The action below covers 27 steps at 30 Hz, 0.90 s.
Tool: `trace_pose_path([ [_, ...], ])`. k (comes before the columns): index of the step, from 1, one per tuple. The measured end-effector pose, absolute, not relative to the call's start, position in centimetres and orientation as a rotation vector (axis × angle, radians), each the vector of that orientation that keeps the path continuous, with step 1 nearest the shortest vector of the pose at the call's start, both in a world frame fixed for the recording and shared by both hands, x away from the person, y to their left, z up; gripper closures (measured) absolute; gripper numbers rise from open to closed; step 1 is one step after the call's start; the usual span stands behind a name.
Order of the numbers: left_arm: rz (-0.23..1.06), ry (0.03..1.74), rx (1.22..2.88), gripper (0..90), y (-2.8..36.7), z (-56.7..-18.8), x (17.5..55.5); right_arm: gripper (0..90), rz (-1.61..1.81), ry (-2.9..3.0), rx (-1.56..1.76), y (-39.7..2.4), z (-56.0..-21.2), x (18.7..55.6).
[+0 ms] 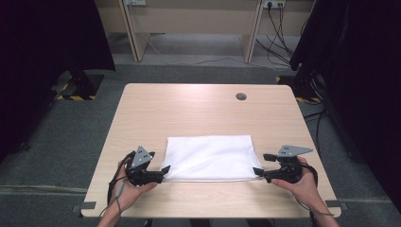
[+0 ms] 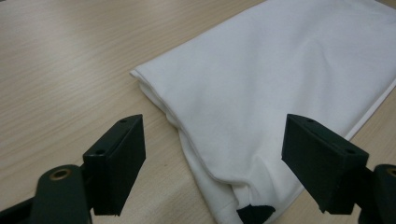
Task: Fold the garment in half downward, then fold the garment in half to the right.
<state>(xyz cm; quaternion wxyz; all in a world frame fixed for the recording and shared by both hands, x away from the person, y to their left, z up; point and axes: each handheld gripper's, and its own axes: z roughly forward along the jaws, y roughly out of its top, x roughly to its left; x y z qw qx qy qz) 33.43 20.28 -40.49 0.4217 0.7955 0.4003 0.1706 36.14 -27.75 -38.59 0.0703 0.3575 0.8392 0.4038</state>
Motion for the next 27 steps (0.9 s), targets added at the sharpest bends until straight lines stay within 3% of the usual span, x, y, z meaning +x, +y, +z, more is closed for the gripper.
trace_pose_path([
  [13, 0.359, 1.036, 1.930, 12.6, 20.8, -40.1, 35.1, 21.0, 1.282, 2.449, 1.119, -28.9, -37.2, 36.5],
  [22, 0.414, 1.066, 1.915, 29.5, 20.2, -39.1, 39.6, 20.9, 1.280, 2.460, 1.101, -28.7, -37.1, 36.4],
  [27, 0.377, 1.118, 1.934, 40.2, 20.1, -39.7, 42.8, 20.9, 1.279, 2.468, 1.090, -28.6, -37.0, 36.3],
])
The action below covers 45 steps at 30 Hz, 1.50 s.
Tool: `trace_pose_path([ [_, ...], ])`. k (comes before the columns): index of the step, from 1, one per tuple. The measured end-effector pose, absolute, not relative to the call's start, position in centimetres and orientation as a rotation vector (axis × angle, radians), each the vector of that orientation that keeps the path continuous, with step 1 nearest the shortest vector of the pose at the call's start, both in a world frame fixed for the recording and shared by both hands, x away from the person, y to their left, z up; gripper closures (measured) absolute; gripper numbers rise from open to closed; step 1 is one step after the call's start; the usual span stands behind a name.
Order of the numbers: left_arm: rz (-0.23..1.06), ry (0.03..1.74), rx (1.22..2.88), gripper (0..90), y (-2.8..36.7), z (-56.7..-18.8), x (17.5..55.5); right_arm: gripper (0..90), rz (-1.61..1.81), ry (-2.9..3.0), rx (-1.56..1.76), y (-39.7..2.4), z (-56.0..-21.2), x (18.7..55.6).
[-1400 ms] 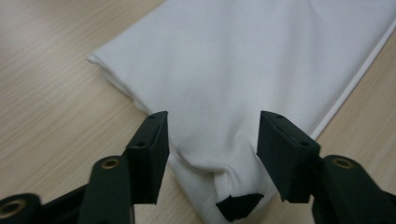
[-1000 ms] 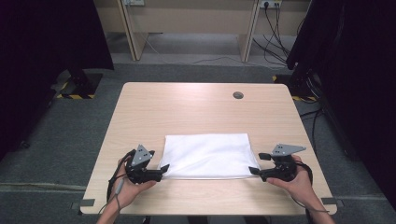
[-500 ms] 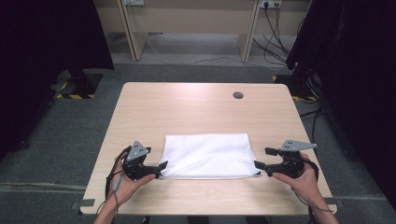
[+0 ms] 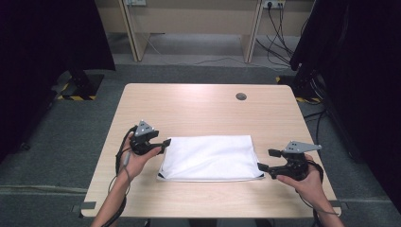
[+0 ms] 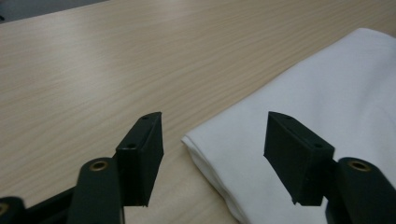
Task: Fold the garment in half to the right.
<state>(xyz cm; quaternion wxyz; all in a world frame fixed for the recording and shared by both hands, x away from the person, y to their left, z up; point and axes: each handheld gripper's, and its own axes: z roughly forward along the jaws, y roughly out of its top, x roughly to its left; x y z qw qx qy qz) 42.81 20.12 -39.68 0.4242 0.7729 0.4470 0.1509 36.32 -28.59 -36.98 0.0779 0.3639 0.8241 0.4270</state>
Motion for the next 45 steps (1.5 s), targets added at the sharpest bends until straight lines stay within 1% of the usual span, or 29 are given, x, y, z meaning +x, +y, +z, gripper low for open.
trace_pose_path([
  [5, 0.332, 1.154, 1.967, 47.9, 19.5, -40.8, 45.0, 21.0, 1.282, 2.464, 1.092, -28.8, -36.9, 36.2],
  [9, 0.301, 1.172, 1.985, 52.9, 19.1, -41.6, 45.8, 21.0, 1.279, 2.465, 1.097, -29.0, -37.0, 36.3],
  [20, 0.264, 1.176, 2.048, 62.8, 18.5, -43.0, 45.9, 21.2, 1.273, 2.486, 1.078, -28.5, -37.2, 36.2],
  [24, 0.258, 1.163, 2.056, 64.2, 18.4, -43.7, 45.8, 21.3, 1.266, 2.495, 1.071, -28.3, -37.3, 36.2],
  [26, 0.258, 1.152, 2.059, 66.3, 18.3, -43.7, 45.7, 21.4, 1.262, 2.500, 1.066, -28.2, -37.3, 36.3],
  [28, 0.259, 1.136, 2.064, 70.3, 18.1, -43.8, 45.7, 21.7, 1.257, 2.506, 1.062, -28.1, -37.4, 36.3],
  [31, 0.254, 1.119, 2.057, 78.9, 18.0, -43.9, 45.5, 22.9, 1.250, 2.526, 1.043, -27.5, -37.4, 36.4],
  [33, 0.249, 1.116, 2.056, 81.8, 18.1, -43.9, 45.4, 23.4, 1.246, 2.542, 1.020, -26.9, -37.4, 36.4],
  [36, 0.250, 1.122, 2.050, 83.8, 18.0, -43.9, 45.4, 25.7, 1.235, 2.580, 0.957, -25.3, -37.1, 36.3],
  [39, 0.240, 1.135, 2.037, 85.4, 18.0, -43.7, 45.4, 27.9, 1.229, 2.629, 0.858, -22.9, -36.7, 36.1],
  [45, 0.242, 1.127, 2.008, 86.0, 18.2, -42.9, 45.3, 27.9, 1.240, 2.690, 0.724, -17.9, -36.0, 36.5],
])
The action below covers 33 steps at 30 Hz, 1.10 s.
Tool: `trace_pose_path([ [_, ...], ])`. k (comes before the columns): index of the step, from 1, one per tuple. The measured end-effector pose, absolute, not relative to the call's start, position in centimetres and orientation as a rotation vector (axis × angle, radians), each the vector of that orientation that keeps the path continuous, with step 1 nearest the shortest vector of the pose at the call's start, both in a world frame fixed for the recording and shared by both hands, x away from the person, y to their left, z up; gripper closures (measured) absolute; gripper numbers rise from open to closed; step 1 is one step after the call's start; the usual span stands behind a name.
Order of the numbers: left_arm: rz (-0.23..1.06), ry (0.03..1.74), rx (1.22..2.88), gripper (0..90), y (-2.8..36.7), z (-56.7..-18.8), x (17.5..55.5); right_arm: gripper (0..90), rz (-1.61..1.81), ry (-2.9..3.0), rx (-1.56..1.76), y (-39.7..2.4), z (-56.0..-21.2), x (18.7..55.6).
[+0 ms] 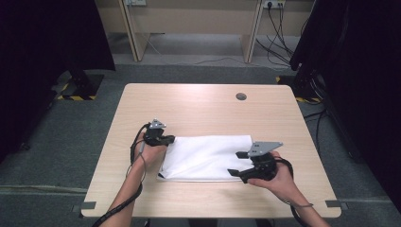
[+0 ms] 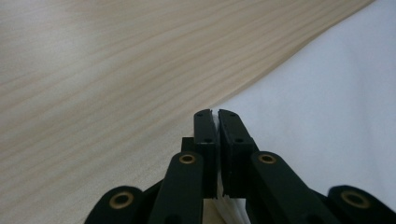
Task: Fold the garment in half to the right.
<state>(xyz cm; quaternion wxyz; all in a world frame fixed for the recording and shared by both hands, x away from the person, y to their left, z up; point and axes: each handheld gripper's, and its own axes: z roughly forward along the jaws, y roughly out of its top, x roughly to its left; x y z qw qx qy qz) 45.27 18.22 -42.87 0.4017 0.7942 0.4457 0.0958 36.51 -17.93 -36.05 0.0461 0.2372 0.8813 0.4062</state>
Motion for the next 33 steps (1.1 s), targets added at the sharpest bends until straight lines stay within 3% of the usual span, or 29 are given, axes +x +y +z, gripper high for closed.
trace_pose_path([
  [15, 0.230, 1.110, 1.970, 86.2, 18.5, -41.2, 44.8, 27.8, 1.247, 2.789, 0.570, -9.8, -37.0, 36.7],
  [33, 0.232, 1.097, 1.983, 86.3, 18.4, -40.5, 44.8, 28.3, 1.251, 2.811, 0.536, -6.8, -37.4, 37.0],
])
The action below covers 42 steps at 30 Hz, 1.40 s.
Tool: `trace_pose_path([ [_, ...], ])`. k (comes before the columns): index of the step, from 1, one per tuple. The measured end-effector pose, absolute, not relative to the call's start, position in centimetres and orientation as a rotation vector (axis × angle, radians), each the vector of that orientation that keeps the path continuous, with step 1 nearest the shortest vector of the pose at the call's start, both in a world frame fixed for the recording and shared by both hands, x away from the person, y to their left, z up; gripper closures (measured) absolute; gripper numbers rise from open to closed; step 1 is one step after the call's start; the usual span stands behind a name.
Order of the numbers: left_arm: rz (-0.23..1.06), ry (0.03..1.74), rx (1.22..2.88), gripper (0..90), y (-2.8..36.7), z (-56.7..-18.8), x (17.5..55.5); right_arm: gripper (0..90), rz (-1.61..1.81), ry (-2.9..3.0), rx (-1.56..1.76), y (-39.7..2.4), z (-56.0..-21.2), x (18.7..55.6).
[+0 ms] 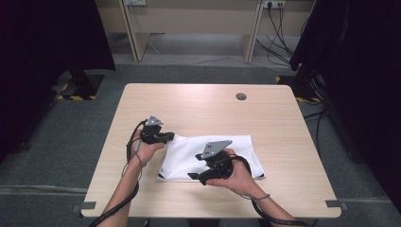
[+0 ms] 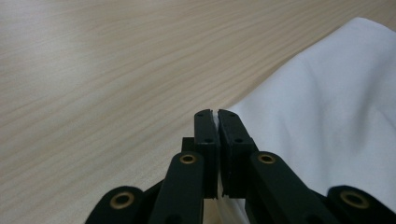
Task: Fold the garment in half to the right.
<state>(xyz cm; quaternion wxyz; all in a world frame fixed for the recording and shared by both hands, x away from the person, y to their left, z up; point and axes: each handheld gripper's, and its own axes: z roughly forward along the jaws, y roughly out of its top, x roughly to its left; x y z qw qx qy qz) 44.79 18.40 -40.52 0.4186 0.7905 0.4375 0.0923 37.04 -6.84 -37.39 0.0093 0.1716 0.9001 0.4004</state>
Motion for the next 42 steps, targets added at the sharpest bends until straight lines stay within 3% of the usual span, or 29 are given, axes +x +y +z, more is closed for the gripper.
trace_pose_path([
  [18, 0.221, 1.098, 1.991, 86.3, 18.4, -40.3, 44.9, 34.0, 1.199, 2.850, 0.449, -1.7, -38.8, 36.9],
  [35, 0.206, 1.099, 2.010, 86.2, 18.6, -40.0, 45.1, 55.4, 1.057, 2.911, 0.338, 4.1, -41.6, 36.8],
  [42, 0.199, 1.100, 2.016, 86.2, 18.7, -40.0, 45.1, 73.3, 1.047, 2.882, 0.363, 3.9, -42.1, 37.0],
])
